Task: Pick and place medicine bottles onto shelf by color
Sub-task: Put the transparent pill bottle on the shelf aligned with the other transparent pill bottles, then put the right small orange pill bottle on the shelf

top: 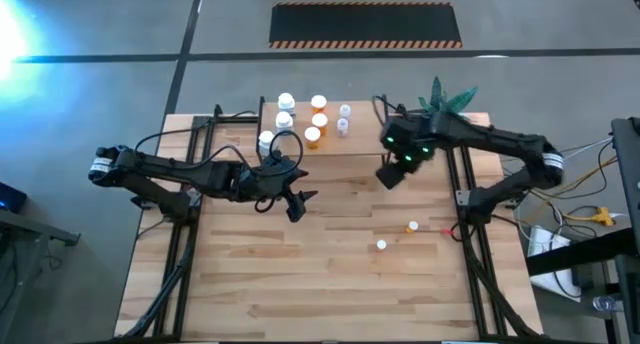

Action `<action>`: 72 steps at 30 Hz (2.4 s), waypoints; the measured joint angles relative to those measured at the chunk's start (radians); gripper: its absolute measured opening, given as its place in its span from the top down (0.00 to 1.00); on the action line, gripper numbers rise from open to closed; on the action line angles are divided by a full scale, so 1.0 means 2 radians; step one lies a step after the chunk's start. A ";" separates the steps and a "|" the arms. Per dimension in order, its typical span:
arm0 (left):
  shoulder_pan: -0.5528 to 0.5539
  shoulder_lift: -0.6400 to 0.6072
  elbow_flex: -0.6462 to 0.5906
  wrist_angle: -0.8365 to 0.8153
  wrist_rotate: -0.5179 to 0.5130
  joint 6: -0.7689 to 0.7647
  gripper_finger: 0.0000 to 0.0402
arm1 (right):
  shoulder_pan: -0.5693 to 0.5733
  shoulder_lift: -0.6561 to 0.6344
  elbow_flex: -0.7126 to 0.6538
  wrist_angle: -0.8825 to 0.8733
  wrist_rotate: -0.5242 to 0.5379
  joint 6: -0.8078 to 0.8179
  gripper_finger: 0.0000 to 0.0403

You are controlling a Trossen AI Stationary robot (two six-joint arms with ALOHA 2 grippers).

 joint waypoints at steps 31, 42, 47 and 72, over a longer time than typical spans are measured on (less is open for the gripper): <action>0.000 0.000 0.000 0.000 -0.002 0.000 0.34 | -0.002 0.384 0.506 -0.134 0.155 -0.158 0.66; 0.000 0.000 0.000 0.000 -0.002 0.000 0.34 | -0.011 0.385 0.505 -0.124 0.168 -0.181 0.51; 0.000 0.000 0.000 0.000 -0.002 0.000 0.34 | -0.011 0.384 0.505 -0.112 0.203 -0.194 0.38; 0.000 0.000 0.000 0.000 -0.002 -0.001 0.34 | 0.170 -0.005 0.110 -0.109 0.138 -0.011 0.44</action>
